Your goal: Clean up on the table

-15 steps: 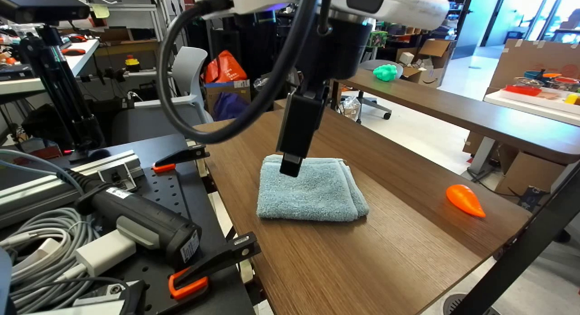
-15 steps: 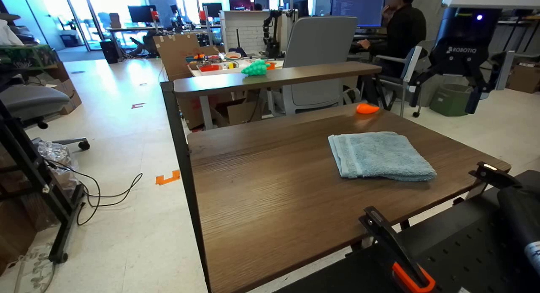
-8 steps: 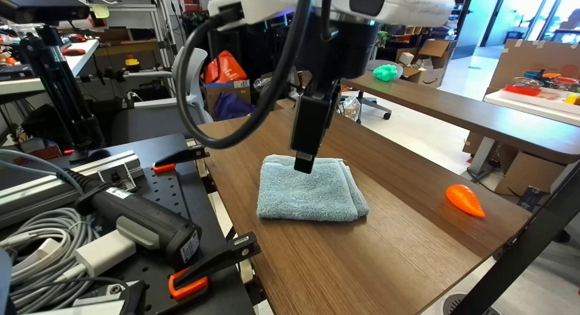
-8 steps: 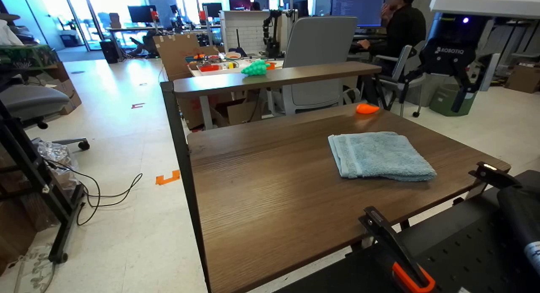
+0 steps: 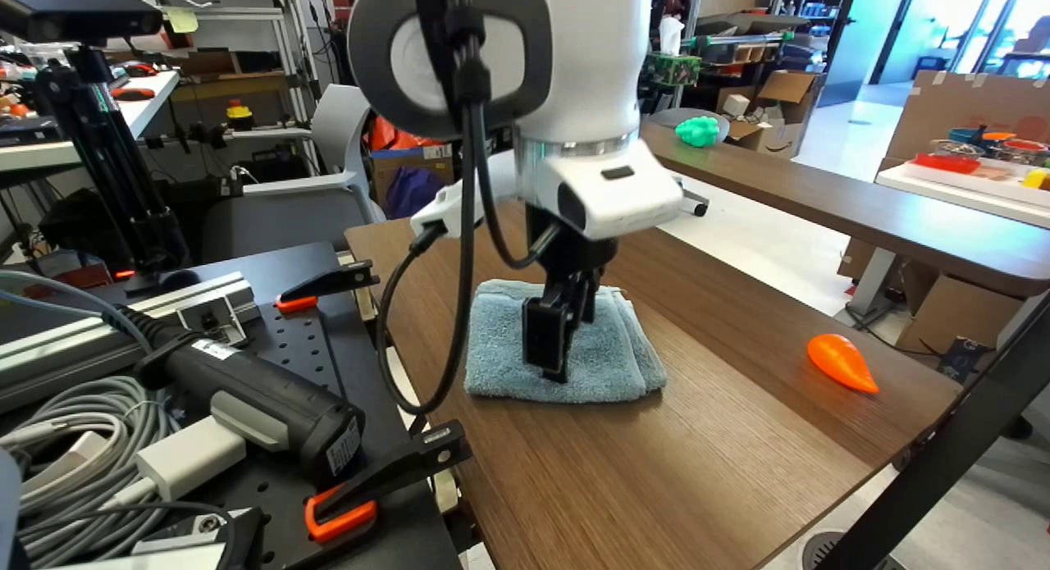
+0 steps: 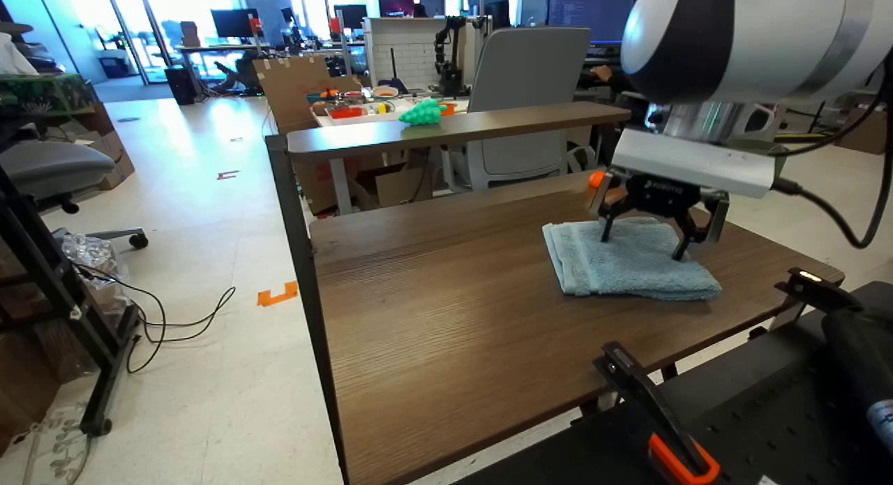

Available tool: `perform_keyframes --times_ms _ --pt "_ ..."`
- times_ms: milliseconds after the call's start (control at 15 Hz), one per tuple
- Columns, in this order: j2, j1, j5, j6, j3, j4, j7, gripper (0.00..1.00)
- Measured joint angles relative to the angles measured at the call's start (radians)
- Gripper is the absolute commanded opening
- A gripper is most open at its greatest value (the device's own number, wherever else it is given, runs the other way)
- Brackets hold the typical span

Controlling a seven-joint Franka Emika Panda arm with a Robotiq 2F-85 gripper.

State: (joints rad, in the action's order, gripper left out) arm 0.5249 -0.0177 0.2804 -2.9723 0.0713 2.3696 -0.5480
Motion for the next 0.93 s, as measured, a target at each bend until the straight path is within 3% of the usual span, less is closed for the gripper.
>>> perform_keyframes --times_ms 200,667,933 --pt "0.094 -0.017 0.016 -0.015 0.000 -0.052 -0.020 1.00" --pt "0.089 -0.017 0.023 -0.009 0.009 -0.065 -0.026 1.00" --pt "0.137 -0.018 0.023 -0.009 0.087 -0.137 -0.087 1.00"
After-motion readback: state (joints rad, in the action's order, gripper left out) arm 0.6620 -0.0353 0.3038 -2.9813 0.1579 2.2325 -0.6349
